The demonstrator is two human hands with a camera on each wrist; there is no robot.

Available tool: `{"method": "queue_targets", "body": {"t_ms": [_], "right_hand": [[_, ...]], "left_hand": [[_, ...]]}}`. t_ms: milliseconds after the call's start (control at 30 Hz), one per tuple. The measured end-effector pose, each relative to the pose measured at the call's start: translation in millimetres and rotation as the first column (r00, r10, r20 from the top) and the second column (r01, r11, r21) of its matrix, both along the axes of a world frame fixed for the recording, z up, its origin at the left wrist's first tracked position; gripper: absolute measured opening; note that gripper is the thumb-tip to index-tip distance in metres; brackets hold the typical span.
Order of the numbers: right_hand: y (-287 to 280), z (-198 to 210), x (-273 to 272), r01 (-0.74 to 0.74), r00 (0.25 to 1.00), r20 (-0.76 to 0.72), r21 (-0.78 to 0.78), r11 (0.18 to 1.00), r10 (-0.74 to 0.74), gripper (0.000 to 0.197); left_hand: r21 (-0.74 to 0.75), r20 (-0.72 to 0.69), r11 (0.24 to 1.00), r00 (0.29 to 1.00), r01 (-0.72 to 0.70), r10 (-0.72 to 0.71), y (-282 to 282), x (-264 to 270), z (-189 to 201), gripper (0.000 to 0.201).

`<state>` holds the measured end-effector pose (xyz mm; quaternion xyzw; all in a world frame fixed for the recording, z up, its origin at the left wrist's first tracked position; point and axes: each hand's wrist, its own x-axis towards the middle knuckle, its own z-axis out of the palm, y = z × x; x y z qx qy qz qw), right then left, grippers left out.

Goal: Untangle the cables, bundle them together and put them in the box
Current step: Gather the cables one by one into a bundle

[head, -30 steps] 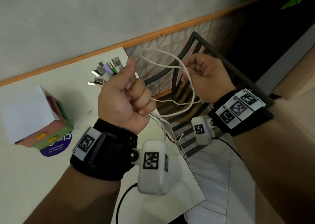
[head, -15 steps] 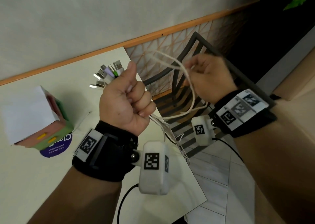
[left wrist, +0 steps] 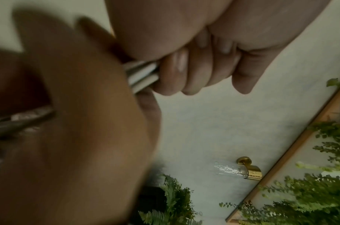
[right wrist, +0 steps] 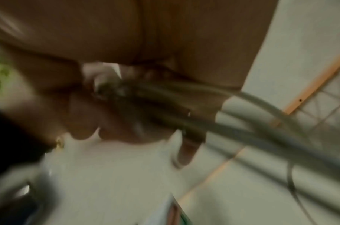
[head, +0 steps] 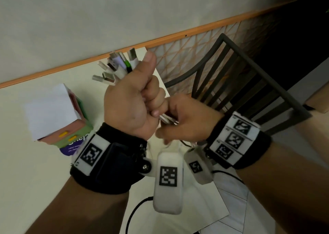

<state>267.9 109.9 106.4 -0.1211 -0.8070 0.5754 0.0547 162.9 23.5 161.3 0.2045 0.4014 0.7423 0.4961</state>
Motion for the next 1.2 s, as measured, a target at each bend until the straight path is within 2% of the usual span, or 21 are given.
{"method": "queue_targets", "body": {"t_ms": [67, 100, 167, 233, 333, 500, 633, 700, 767, 833, 867, 933, 1033, 1100, 1133, 1167, 1200], "right_hand": [[-13.8, -16.4, -15.9, 0.122, 0.992, 0.001, 0.105, 0.987, -0.122, 0.052], [-17.4, -26.2, -20.7, 0.154, 0.987, 0.015, 0.124, 0.98, -0.157, 0.057], [-15.1, -44.6, -26.9, 0.199, 0.973, 0.08, 0.18, 0.963, -0.216, 0.051], [-5.8, -63.7, -28.2, 0.242, 0.927, 0.216, 0.278, 0.93, -0.305, 0.055], [9.5, -92.2, -30.6, 0.183, 0.836, 0.416, 0.405, 0.896, -0.359, 0.053], [22.1, -121.8, -27.8, 0.085, 0.704, 0.578, 0.51, 0.856, -0.414, 0.035], [25.5, -138.7, -11.0, 0.204, 0.574, 0.628, 0.512, 0.834, -0.526, 0.038], [22.5, -134.3, -10.8, 0.086, 0.598, 0.619, 0.582, 0.809, -0.509, 0.04], [12.7, -121.0, -19.5, 0.026, 0.742, 0.52, 0.607, 0.794, -0.422, 0.034], [-4.3, -106.7, -30.9, 0.052, 0.872, 0.389, 0.531, 0.846, -0.298, 0.035], [-13.6, -101.3, -35.7, 0.073, 0.896, 0.348, 0.495, 0.866, -0.275, 0.042], [-24.8, -102.3, -41.6, 0.137, 0.887, 0.351, 0.421, 0.897, -0.3, 0.053], [-22.3, -117.5, -42.0, 0.078, 0.804, 0.528, 0.362, 0.929, -0.273, 0.053], [-19.2, -125.1, -36.6, -0.027, 0.785, 0.613, 0.181, 0.983, -0.091, 0.05], [-18.9, -127.3, -34.1, -0.042, 0.796, 0.606, 0.058, 0.997, -0.002, 0.046], [-20.3, -127.6, -33.0, -0.016, 0.817, 0.574, -0.067, 0.998, 0.052, 0.042], [-22.8, -127.8, -33.2, 0.066, 0.835, 0.549, -0.169, 0.983, 0.038, 0.044]], "left_hand": [[-0.015, -0.058, 1.0, 0.998, -0.014, 0.013, -1.7, 5.9, -4.2, 0.048], [-0.019, -0.077, 1.0, 0.997, -0.019, 0.018, -4.3, 5.9, -5.7, 0.048], [-0.011, -0.073, 1.0, 0.997, -0.029, 0.028, -13.0, 0.1, -8.2, 0.047], [-0.014, -0.05, 1.0, 0.998, -0.027, 0.026, -20.0, -7.2, -12.6, 0.046], [-0.037, -0.008, 0.999, 0.999, -0.032, 0.032, -31.6, -7.8, -24.1, 0.05], [-0.005, 0.036, 1.0, 0.999, -0.022, 0.022, -49.9, -17.4, -22.6, 0.048], [-0.069, 0.056, 0.996, 0.996, -0.062, 0.066, -56.7, -32.0, -13.3, 0.046], [-0.09, 0.069, 0.991, 0.992, -0.099, 0.106, -58.5, -37.8, -15.2, 0.047], [-0.104, 0.089, 0.982, 0.982, -0.155, 0.164, -60.4, -44.2, -17.5, 0.048], [-0.111, 0.116, 0.975, 0.972, -0.194, 0.206, -61.8, -50.7, -17.2, 0.045], [-0.104, 0.123, 0.975, 0.97, -0.197, 0.209, -61.7, -53.1, -17.0, 0.044], [-0.106, 0.111, 0.978, 0.975, -0.182, 0.194, -61.0, -53.7, -17.1, 0.044], [-0.155, 0.063, 0.977, 0.985, -0.148, 0.16, -66.6, -49.2, -25.6, 0.048], [-0.186, 0.017, 0.972, 0.989, -0.143, 0.149, -72.1, -51.0, -36.6, 0.049], [-0.213, -0.001, 0.965, 0.988, -0.153, 0.156, -75.3, -53.8, -42.6, 0.05], [-0.25, -0.006, 0.953, 0.985, -0.171, 0.175, -78.9, -57.5, -49.3, 0.053], [-0.288, 0.005, 0.939, 0.98, -0.19, 0.2, -81.7, -60.9, -55.4, 0.055]]}}
